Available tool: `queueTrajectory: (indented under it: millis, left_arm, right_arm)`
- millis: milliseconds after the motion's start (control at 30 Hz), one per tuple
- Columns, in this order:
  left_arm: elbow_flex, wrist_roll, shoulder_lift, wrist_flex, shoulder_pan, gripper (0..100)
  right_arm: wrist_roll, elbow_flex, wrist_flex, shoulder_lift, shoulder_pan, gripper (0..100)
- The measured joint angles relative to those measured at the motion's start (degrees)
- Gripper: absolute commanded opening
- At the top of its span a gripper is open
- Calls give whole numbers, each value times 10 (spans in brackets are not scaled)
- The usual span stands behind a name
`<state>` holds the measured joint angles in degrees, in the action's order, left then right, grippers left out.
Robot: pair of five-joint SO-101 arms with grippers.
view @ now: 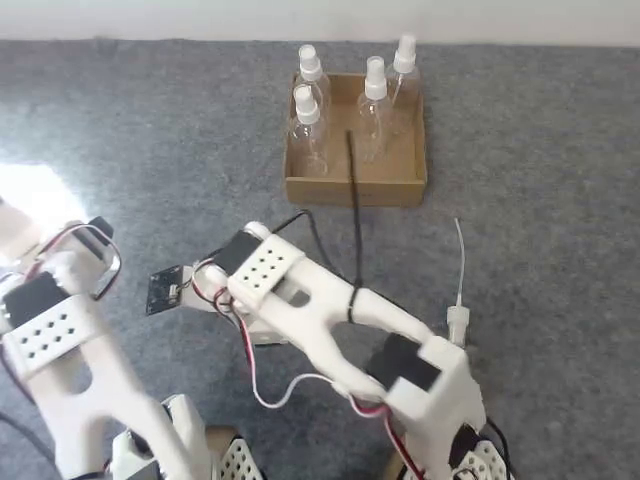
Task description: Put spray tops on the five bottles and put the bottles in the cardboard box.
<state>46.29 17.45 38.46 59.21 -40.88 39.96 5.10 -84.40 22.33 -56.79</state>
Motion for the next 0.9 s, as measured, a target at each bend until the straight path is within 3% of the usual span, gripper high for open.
queueTrajectory:
  millis: [200,400,800,900]
  left_arm:
    - [0,0,0,0,-1,250]
    - [0,0,0,0,0,250]
    - [0,0,0,0,0,250]
    - [0,0,0,0,0,250]
  right_arm:
    - [0,102,-52,91,0,299]
    - [5,160,-79,150,0,204]
    - [18,187,-102,164,0,199]
    - [-23,198,-102,164,0,200]
